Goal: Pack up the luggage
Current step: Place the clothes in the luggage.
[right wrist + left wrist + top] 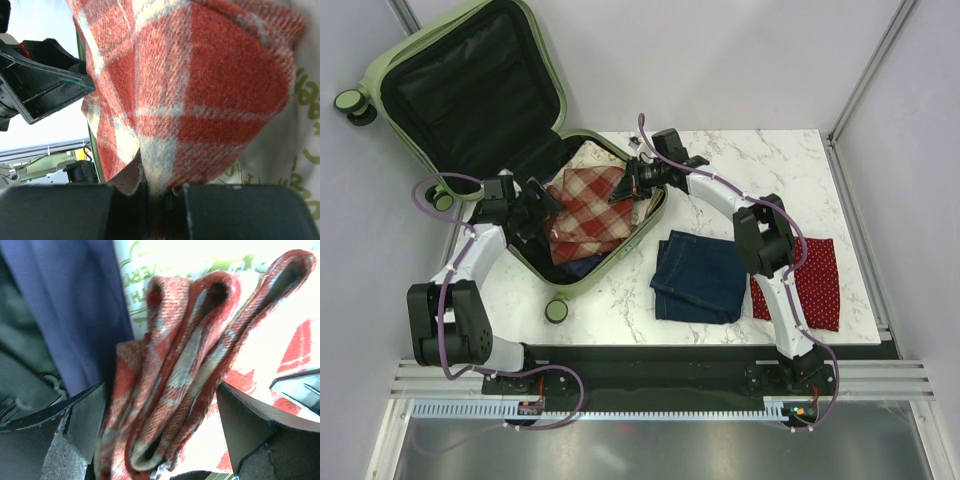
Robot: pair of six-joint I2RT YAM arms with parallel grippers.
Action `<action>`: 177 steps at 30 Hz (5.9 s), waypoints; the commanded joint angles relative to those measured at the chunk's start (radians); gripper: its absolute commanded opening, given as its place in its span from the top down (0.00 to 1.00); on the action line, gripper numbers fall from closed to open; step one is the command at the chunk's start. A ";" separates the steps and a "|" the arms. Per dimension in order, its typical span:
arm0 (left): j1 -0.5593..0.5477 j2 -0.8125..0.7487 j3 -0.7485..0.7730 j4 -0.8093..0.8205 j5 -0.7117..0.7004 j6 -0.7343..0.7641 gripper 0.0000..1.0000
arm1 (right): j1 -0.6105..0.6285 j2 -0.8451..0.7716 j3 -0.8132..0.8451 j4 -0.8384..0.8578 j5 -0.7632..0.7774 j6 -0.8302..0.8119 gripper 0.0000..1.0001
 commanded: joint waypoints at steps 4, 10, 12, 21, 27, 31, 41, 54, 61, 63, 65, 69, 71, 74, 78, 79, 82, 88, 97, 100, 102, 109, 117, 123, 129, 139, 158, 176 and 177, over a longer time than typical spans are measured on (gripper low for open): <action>0.005 0.018 -0.023 0.132 0.082 -0.021 0.07 | -0.009 -0.078 -0.017 -0.012 -0.012 -0.034 1.00; 0.005 0.018 -0.057 0.218 0.148 -0.049 0.21 | -0.008 -0.080 -0.031 -0.013 -0.010 -0.037 1.00; 0.006 0.013 -0.058 0.232 0.166 -0.055 0.32 | -0.008 -0.081 -0.036 -0.013 -0.010 -0.038 1.00; 0.005 -0.001 -0.049 0.295 0.257 -0.058 0.98 | 0.006 -0.104 -0.034 -0.013 -0.010 -0.040 0.96; 0.003 -0.057 -0.014 0.290 0.240 0.011 0.98 | 0.020 -0.127 -0.036 -0.015 -0.010 -0.040 0.44; 0.005 -0.079 0.006 0.292 0.218 0.057 0.98 | 0.024 -0.138 -0.054 -0.013 -0.003 -0.040 0.16; 0.000 -0.074 0.118 0.168 0.134 0.210 0.98 | 0.023 -0.210 -0.147 -0.013 0.025 -0.057 0.02; 0.006 0.068 0.316 -0.024 -0.068 0.422 0.98 | 0.017 -0.340 -0.292 -0.038 0.098 -0.106 0.02; 0.019 0.169 0.408 -0.125 -0.041 0.586 0.98 | 0.004 -0.394 -0.307 -0.099 0.142 -0.152 0.02; 0.019 0.193 0.430 -0.150 -0.039 0.659 0.98 | 0.003 -0.405 -0.321 -0.107 0.148 -0.159 0.02; 0.022 0.191 0.444 -0.174 -0.041 0.722 0.98 | 0.003 -0.414 -0.333 -0.111 0.155 -0.165 0.02; 0.028 0.147 0.428 -0.185 -0.042 0.790 0.98 | 0.001 -0.437 -0.359 -0.119 0.168 -0.175 0.02; 0.029 0.133 0.414 -0.190 -0.044 0.845 0.98 | 0.000 -0.442 -0.362 -0.124 0.168 -0.176 0.02; 0.032 0.131 0.424 -0.220 -0.042 0.902 0.98 | 0.000 -0.448 -0.365 -0.128 0.169 -0.179 0.02; 0.034 0.145 0.462 -0.254 -0.074 0.971 0.98 | 0.000 -0.456 -0.367 -0.141 0.169 -0.184 0.02; 0.037 0.148 0.468 -0.256 -0.078 0.982 0.98 | 0.000 -0.459 -0.370 -0.142 0.169 -0.185 0.02; 0.052 0.176 0.503 -0.265 -0.072 1.002 0.98 | 0.000 -0.472 -0.388 -0.144 0.174 -0.192 0.02; 0.061 0.271 0.623 -0.303 -0.096 1.072 0.98 | 0.000 -0.488 -0.427 -0.153 0.178 -0.196 0.02; 0.071 0.393 0.686 -0.331 -0.091 1.167 0.98 | 0.000 -0.482 -0.433 -0.170 0.188 -0.196 0.02; 0.083 0.415 0.694 -0.334 -0.098 1.201 0.98 | 0.000 -0.466 -0.424 -0.177 0.183 -0.196 0.02; 0.097 0.415 0.686 -0.334 -0.070 1.213 0.98 | 0.001 -0.454 -0.419 -0.182 0.178 -0.193 0.02; 0.140 0.395 0.677 -0.335 -0.045 1.236 0.98 | 0.000 -0.430 -0.418 -0.194 0.159 -0.198 0.02; 0.154 0.430 0.706 -0.349 -0.018 1.243 0.98 | 0.000 -0.399 -0.395 -0.223 0.143 -0.221 0.02; 0.158 0.510 0.775 -0.365 -0.012 1.241 0.98 | 0.001 -0.400 -0.387 -0.240 0.149 -0.225 0.02; 0.158 0.571 0.809 -0.371 -0.002 1.235 0.98 | 0.000 -0.410 -0.391 -0.256 0.172 -0.224 0.02; 0.154 0.654 0.893 -0.369 -0.075 1.161 0.83 | 0.000 -0.383 -0.373 -0.263 0.175 -0.210 0.02; 0.140 0.404 0.853 -0.314 -0.406 0.990 0.09 | 0.000 -0.463 -0.401 -0.276 0.201 -0.250 0.02; -0.179 0.309 0.709 -0.279 -0.099 0.600 0.09 | 0.001 -0.512 -0.419 -0.247 0.227 -0.242 0.02; -0.184 0.317 0.682 -0.267 -0.079 0.579 0.09 | 0.003 -0.515 -0.422 -0.246 0.227 -0.238 0.02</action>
